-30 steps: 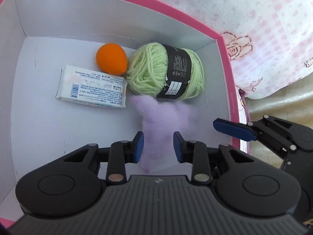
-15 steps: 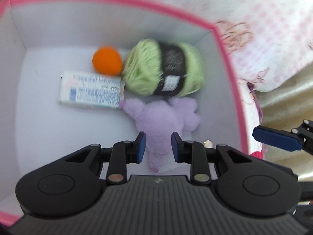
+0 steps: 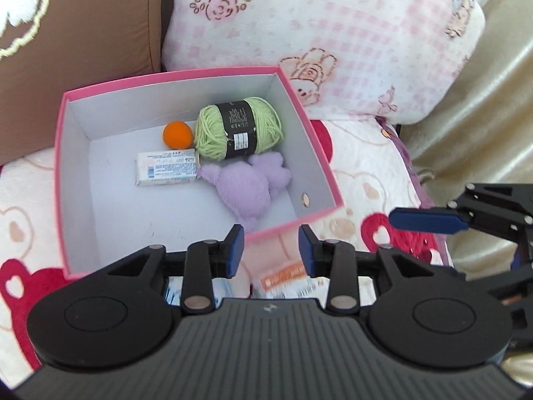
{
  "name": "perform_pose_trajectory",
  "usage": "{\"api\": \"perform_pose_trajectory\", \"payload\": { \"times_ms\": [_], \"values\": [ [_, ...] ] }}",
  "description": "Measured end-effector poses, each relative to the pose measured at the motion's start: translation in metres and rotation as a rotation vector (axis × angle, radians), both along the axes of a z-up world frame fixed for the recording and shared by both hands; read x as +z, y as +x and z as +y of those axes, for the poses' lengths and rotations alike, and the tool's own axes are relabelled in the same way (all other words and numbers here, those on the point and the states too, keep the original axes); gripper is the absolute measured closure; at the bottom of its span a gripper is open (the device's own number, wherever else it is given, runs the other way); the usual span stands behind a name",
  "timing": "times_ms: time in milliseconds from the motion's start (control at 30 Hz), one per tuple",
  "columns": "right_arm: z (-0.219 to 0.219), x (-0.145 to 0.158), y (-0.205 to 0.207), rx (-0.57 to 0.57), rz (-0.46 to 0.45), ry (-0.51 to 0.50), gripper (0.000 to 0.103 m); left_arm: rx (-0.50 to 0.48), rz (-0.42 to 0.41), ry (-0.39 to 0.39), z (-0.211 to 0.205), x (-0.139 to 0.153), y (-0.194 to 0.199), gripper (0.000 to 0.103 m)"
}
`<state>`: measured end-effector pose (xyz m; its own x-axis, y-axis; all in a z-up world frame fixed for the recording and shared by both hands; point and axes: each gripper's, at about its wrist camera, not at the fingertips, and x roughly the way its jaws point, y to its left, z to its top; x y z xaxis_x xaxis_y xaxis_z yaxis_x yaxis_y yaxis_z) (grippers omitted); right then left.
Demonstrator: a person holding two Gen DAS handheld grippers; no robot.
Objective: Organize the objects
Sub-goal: 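Withdraw the left gripper and move it toward the clear plastic box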
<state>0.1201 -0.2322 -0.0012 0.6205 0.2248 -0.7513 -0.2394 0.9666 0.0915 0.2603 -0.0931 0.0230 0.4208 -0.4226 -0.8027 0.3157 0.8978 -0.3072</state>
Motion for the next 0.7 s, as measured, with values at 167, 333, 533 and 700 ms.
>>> {"api": "perform_pose_trajectory", "payload": {
  "times_ms": [167, 333, 533, 700],
  "values": [
    [0.006, 0.001, -0.019, 0.022, -0.035, -0.024, 0.053, -0.028, -0.012, 0.021, 0.001, 0.013, -0.025, 0.061],
    [0.009, -0.004, -0.032, 0.041, -0.048, -0.045, 0.048, -0.052, -0.007, 0.024, 0.002, 0.017, -0.043, 0.058],
    [0.017, -0.014, -0.046, 0.092, -0.078, -0.063, 0.039, -0.067, 0.017, 0.033, 0.002, 0.007, -0.056, 0.057],
    [0.025, -0.033, -0.055, 0.140, -0.103, -0.097, 0.027, -0.084, 0.020, 0.040, 0.005, -0.010, -0.066, 0.053]
  ]
}}
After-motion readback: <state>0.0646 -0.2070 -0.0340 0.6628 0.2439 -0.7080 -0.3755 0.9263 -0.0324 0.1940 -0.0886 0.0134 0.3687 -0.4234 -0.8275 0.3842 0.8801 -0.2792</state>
